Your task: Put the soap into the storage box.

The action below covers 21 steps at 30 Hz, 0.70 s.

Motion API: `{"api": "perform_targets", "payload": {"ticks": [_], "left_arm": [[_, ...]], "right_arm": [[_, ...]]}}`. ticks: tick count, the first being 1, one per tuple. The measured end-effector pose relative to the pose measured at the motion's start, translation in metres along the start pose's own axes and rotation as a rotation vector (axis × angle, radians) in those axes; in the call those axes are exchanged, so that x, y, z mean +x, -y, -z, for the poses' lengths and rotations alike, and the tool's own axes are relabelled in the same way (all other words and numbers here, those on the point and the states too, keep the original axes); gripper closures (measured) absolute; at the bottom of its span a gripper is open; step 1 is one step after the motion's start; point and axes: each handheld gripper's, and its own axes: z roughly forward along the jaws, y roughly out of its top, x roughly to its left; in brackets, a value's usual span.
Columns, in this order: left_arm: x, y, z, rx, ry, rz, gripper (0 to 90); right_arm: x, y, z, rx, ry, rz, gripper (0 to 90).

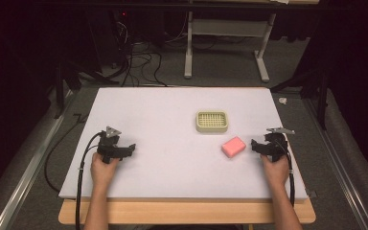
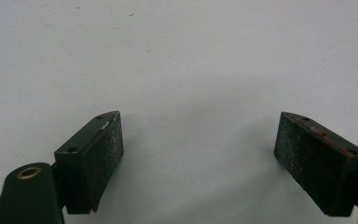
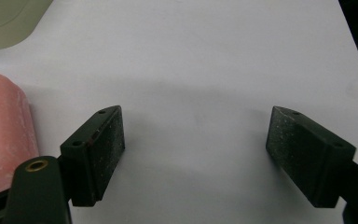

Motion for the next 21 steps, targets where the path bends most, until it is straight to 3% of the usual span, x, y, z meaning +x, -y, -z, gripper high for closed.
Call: {"api": "perform_targets", "payload": {"ticks": [17, 21], "left_arm": [[0.0001, 0.0000, 0.0000, 0.000, 0.001, 0.001, 15.9], [0.0001, 0.0000, -0.0001, 0.000, 0.001, 0.001, 15.9]], "right_arm": [[0.0000, -0.0005, -0.0001, 0.004, -0.001, 0.003, 19.2], [0.0001, -0.0011, -0.0008, 0.015, -0.018, 0.015, 14.0]]}}
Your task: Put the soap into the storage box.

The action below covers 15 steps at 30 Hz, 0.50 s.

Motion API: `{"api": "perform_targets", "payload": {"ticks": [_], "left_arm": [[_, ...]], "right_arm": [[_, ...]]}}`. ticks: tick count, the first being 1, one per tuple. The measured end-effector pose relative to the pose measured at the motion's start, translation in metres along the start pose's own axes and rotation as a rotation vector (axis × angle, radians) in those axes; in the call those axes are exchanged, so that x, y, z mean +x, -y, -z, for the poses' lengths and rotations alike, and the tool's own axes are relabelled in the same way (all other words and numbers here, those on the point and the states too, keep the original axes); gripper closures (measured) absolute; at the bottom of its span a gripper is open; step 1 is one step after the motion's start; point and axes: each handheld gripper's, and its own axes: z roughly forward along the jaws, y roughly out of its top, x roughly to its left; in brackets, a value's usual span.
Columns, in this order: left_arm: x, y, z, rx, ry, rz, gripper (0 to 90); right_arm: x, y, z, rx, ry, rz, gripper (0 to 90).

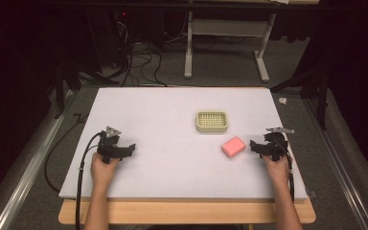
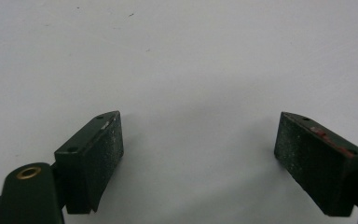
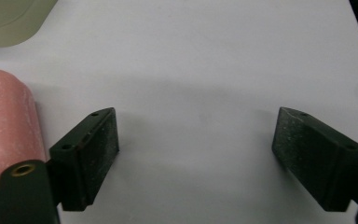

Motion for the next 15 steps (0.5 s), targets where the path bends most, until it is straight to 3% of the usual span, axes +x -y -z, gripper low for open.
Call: {"api": "perform_targets", "payload": {"ticks": [10, 15], "left_arm": [[0.0000, 0.0000, 0.0000, 0.000, 0.000, 0.000, 15.9], [0.0001, 0.0000, 0.0000, 0.000, 0.001, 0.001, 15.9]], "right_arm": [[-0.0015, -0.0014, 0.0018, 0.019, 0.010, -0.005, 13.8], [-0.0053, -0.0018, 0.0078, 0.027, -0.009, -0.013, 13.7]]}}
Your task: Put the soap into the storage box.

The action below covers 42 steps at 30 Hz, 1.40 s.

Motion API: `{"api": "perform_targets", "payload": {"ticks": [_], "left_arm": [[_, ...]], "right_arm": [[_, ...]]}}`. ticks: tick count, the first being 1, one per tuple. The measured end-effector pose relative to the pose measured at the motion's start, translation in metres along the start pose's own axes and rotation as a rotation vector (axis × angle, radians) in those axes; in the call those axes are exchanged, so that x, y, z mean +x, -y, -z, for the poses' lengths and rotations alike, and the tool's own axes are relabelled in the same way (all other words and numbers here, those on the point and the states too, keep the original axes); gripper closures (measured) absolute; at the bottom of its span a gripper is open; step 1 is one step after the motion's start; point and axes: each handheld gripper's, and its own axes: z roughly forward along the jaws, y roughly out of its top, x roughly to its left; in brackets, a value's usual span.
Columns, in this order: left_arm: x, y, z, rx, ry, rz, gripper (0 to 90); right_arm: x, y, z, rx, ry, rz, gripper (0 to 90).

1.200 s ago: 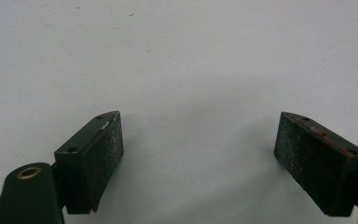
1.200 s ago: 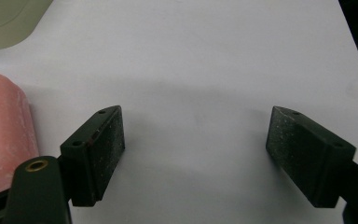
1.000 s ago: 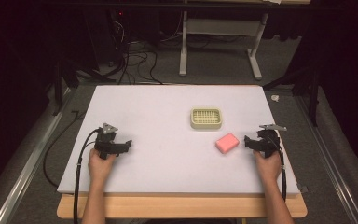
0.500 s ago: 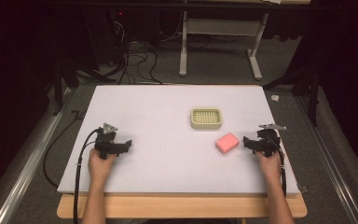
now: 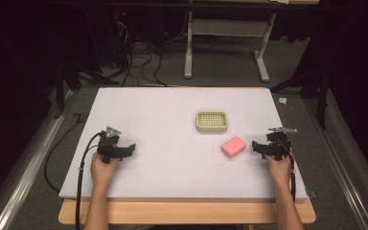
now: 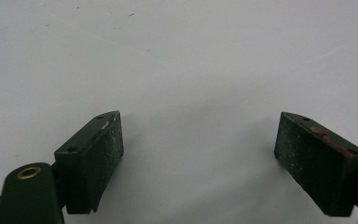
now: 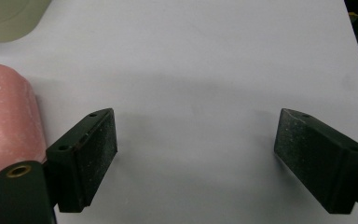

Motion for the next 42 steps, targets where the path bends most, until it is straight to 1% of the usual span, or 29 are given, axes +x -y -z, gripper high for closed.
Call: {"api": "perform_targets", "payload": {"ticks": [4, 5, 6, 10, 11, 14, 18, 22, 23, 25, 27, 28, 31, 32, 33, 36, 38, 39, 42], "left_arm": [[0.000, 0.000, 0.000, 0.000, 0.000, 0.000, 15.9], [0.000, 0.000, 0.000, 0.000, 0.000, 0.000, 15.9], [0.000, 0.000, 0.000, 0.000, 0.000, 0.000, 15.9], [0.000, 0.000, 0.000, 0.000, 0.000, 0.000, 15.9], [0.000, 0.000, 0.000, 0.000, 0.000, 0.000, 15.9], [0.000, 0.000, 0.000, 0.000, -0.001, 0.000, 15.9], [0.000, 0.000, 0.000, 0.000, -0.001, 0.000, 15.9], [0.000, 0.000, 0.000, 0.000, 0.000, 0.000, 15.9], [0.000, 0.000, 0.000, 0.000, 0.000, 0.000, 15.9], [0.000, 0.000, 0.000, 0.000, -0.001, 0.000, 15.9], [0.000, 0.000, 0.000, 0.000, 0.000, 0.000, 15.9], [0.000, 0.000, 0.000, 0.000, -0.001, 0.000, 15.9], [0.000, 0.000, 0.000, 0.000, 0.000, 0.000, 15.9], [0.000, 0.000, 0.000, 0.000, 0.000, -0.001, 15.9], [0.000, 0.000, 0.000, 0.000, 0.000, -0.001, 15.9], [0.000, 0.000, 0.000, 0.000, 0.000, 0.000, 15.9], [0.000, 0.000, 0.000, 0.002, 0.000, -0.003, 15.9], [0.000, 0.000, 0.000, 0.002, 0.000, -0.003, 15.9], [0.000, 0.000, 0.000, 0.002, 0.000, -0.003, 15.9]], "right_arm": [[0.000, 0.000, 0.008, -0.023, -0.037, -0.007, 13.6], [0.000, 0.000, 0.008, -0.023, -0.037, -0.007, 13.6], [0.000, 0.001, 0.012, -0.034, -0.055, 0.002, 13.4], [0.003, 0.002, 0.020, -0.060, -0.078, 0.014, 13.0], [0.003, 0.002, 0.020, -0.060, -0.078, 0.014, 13.0], [0.007, 0.004, 0.027, -0.090, -0.093, 0.027, 13.0], [0.010, 0.006, 0.032, -0.103, -0.108, 0.036, 13.0], [0.016, 0.007, 0.040, -0.124, -0.124, 0.072, 12.9], [0.018, 0.008, 0.041, -0.123, -0.132, 0.068, 12.9], [0.021, 0.009, 0.042, -0.126, -0.149, 0.084, 13.0], [0.023, 0.009, 0.042, -0.125, -0.153, 0.089, 13.0], [0.027, 0.010, 0.042, -0.126, -0.165, 0.097, 12.9], [0.031, 0.010, 0.042, -0.124, -0.175, 0.106, 12.9], [0.034, 0.010, 0.042, -0.130, -0.186, 0.120, 12.9], [0.036, 0.010, 0.042, -0.131, -0.192, 0.120, 13.0], [0.040, 0.010, 0.042, -0.129, -0.198, 0.131, 13.0], [0.045, 0.009, 0.041, -0.129, -0.214, 0.142, 12.9], [0.046, 0.009, 0.040, -0.132, -0.218, 0.152, 12.9], [0.051, 0.008, 0.039, -0.128, -0.226, 0.161, 12.8]]}}
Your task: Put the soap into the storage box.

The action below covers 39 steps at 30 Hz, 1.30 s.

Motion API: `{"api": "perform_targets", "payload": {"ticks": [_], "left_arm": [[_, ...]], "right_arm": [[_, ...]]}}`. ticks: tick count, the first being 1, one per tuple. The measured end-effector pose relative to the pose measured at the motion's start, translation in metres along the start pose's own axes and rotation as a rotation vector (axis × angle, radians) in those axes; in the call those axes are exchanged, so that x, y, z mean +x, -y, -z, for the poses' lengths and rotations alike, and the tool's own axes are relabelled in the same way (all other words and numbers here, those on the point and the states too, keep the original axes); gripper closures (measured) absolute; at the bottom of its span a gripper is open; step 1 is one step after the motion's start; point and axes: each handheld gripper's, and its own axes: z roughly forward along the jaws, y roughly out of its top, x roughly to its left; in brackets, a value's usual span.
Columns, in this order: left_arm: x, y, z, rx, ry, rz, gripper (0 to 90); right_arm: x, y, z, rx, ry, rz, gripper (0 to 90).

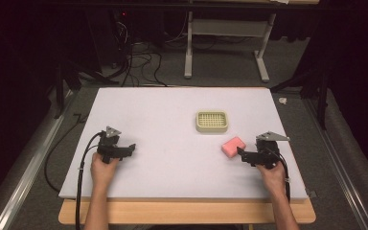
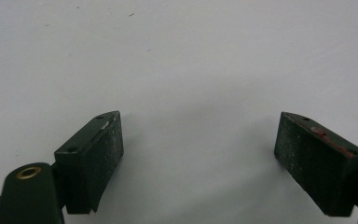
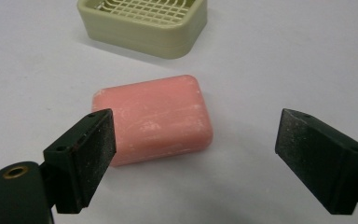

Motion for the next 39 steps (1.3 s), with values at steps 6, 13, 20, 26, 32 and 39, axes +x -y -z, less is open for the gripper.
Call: {"api": "perform_targets", "payload": {"ticks": [6, 13, 20, 26, 32, 39], "left_arm": [[0.000, 0.000, 0.000, 0.000, 0.000, 0.000, 15.9], [0.000, 0.000, 0.000, 0.000, 0.000, 0.000, 15.9], [0.000, 0.000, 0.000, 0.000, 0.000, 0.000, 15.9], [0.000, 0.000, 0.000, 0.000, 0.000, 0.000, 15.9], [0.000, 0.000, 0.000, 0.000, 0.000, 0.000, 15.9], [0.000, 0.000, 0.000, 0.000, 0.000, 0.000, 15.9]], "right_arm": [[0.007, -0.002, -0.005, 0.008, -0.020, 0.022, 12.7], [0.014, -0.004, -0.012, 0.018, -0.038, 0.041, 12.6], [0.020, -0.007, -0.021, 0.032, -0.051, 0.056, 12.6], [0.023, -0.008, -0.030, 0.052, -0.036, 0.080, 12.3], [0.025, -0.008, -0.037, 0.065, -0.026, 0.090, 12.3], [0.024, -0.007, -0.045, 0.080, -0.036, 0.089, 12.0]]}}
